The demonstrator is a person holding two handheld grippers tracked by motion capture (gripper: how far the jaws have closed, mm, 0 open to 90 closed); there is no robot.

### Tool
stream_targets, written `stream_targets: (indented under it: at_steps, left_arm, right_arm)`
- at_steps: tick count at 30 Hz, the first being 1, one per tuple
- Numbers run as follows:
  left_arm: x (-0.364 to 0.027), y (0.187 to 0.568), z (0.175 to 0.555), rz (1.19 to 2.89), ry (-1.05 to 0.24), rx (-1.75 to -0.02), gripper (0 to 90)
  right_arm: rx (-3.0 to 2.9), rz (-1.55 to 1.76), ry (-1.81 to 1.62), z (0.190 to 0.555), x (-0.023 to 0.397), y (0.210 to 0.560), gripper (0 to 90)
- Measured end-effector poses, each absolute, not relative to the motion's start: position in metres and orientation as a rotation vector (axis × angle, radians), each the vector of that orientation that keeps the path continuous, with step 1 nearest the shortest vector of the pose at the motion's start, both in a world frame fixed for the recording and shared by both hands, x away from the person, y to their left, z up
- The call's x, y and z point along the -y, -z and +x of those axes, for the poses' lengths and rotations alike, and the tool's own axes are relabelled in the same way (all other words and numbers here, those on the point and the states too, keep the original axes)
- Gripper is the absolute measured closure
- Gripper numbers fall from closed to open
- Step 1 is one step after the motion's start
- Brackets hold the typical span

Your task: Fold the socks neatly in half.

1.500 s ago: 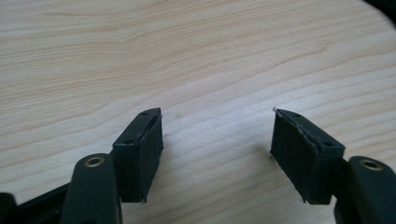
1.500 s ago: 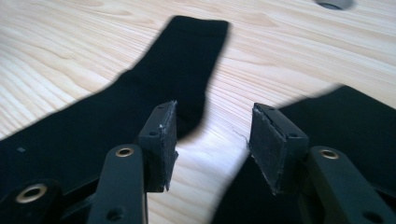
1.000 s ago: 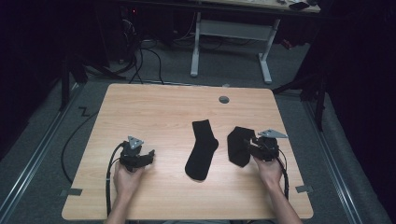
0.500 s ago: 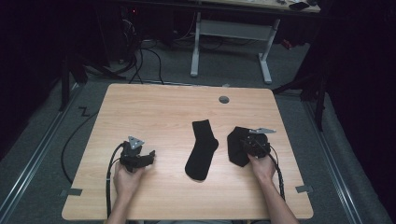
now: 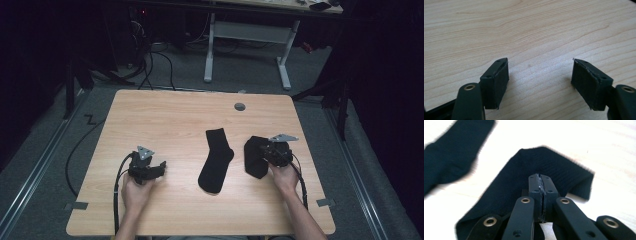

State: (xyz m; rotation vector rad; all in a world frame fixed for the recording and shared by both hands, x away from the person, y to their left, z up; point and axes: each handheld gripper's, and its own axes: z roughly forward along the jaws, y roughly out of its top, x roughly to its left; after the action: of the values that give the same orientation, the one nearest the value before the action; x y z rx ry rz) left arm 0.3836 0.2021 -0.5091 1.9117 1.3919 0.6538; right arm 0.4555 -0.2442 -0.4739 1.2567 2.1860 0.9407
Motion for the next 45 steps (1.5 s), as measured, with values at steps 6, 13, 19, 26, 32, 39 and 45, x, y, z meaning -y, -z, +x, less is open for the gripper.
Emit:
stream_targets:
  at_steps: [6,13,19,26,32,39,45]
  left_arm:
    - [-0.202,0.509,0.384,1.909,-0.657,-1.394,30.3]
    - [-0.202,0.509,0.384,1.909,-0.658,-1.396,30.3]
    - [-0.201,0.509,0.385,1.901,-0.663,-1.403,31.0]
    - [-0.201,0.509,0.385,1.897,-0.668,-1.411,31.1]
    - [-0.201,0.509,0.385,1.896,-0.669,-1.415,31.3]
    - [-0.202,0.509,0.385,1.890,-0.668,-1.418,31.9]
    - [-0.202,0.509,0.385,1.888,-0.669,-1.421,32.2]
  right_arm:
    - [-2.171,1.164,-0.957,0.448,0.243,0.446,88.6]
    - [-2.148,1.076,-1.000,0.437,0.237,0.420,88.6]
    - [-2.144,1.022,-1.035,0.432,0.231,0.408,88.6]
    - [-2.120,0.926,-1.111,0.420,0.221,0.386,88.6]
    - [-2.142,0.904,-1.157,0.416,0.215,0.376,88.5]
    - [-2.165,0.845,-1.203,0.410,0.202,0.368,88.6]
    - [-2.195,0.787,-1.266,0.403,0.190,0.359,88.6]
